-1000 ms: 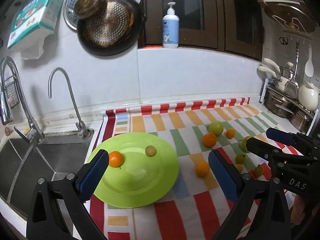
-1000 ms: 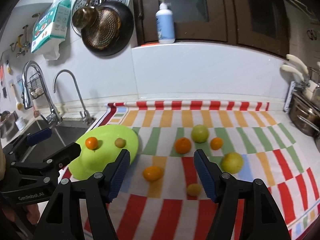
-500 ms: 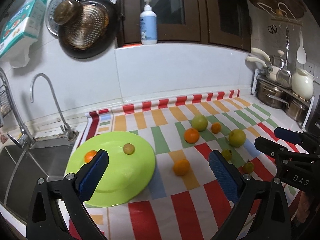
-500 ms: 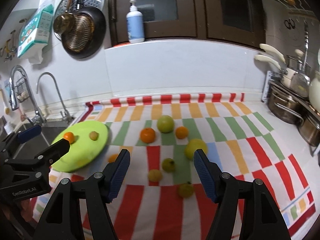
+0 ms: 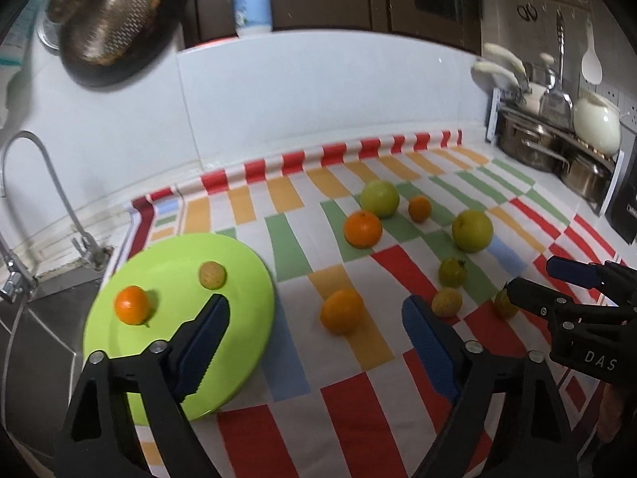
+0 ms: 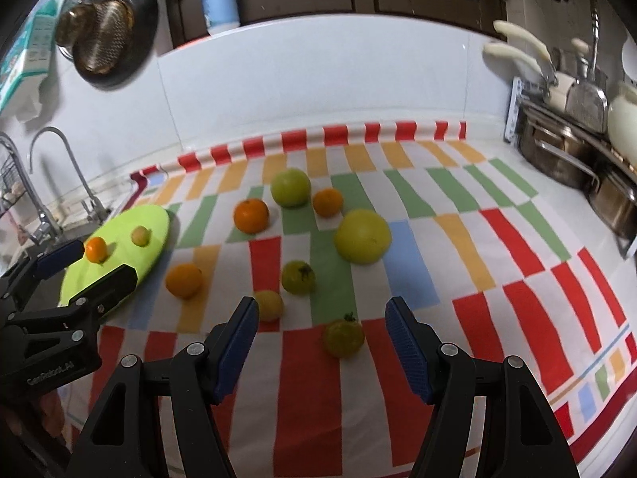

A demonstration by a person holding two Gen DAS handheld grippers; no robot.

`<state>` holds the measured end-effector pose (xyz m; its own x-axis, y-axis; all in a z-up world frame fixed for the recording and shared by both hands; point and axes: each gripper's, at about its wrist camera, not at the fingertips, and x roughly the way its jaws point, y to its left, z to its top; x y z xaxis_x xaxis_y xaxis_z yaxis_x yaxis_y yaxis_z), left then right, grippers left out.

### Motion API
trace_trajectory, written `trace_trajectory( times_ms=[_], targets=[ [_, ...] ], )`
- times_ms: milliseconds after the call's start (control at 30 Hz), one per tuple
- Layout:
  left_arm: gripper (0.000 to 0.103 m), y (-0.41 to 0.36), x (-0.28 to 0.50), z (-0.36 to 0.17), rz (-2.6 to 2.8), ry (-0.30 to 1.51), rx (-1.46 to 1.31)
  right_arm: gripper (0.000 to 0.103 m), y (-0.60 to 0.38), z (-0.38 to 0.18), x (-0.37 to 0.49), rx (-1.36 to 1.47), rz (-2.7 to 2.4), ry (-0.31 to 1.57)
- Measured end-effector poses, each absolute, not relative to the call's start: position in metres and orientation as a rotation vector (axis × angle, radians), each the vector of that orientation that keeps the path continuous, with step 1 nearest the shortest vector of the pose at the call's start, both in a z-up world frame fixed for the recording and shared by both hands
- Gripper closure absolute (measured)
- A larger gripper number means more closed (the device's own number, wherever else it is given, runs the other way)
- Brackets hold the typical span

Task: Organize fruits
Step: 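Move both open grippers back toward the remaining fruits, then grasp an orange with the left gripper while the right gripper grasps a green tomato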

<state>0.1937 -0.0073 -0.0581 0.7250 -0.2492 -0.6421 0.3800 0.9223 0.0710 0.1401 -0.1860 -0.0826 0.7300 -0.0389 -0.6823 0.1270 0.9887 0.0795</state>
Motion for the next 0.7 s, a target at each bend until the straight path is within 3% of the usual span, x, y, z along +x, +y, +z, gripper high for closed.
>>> trace_trajectory(
  times_ms=[200, 700],
  targets=[
    [0.026, -0.017, 0.21, -0.078, -0.387, 0.732, 0.231, 0.037, -0.193, -0.101, 0.148, 0.155, -0.123, 0.804],
    [0.055, -0.035, 0.238, -0.11, -0.46, 0.83, 0.246, 0.065, -0.197, -0.123, 0.158, 0.171, -0.168, 0.879]
  ],
)
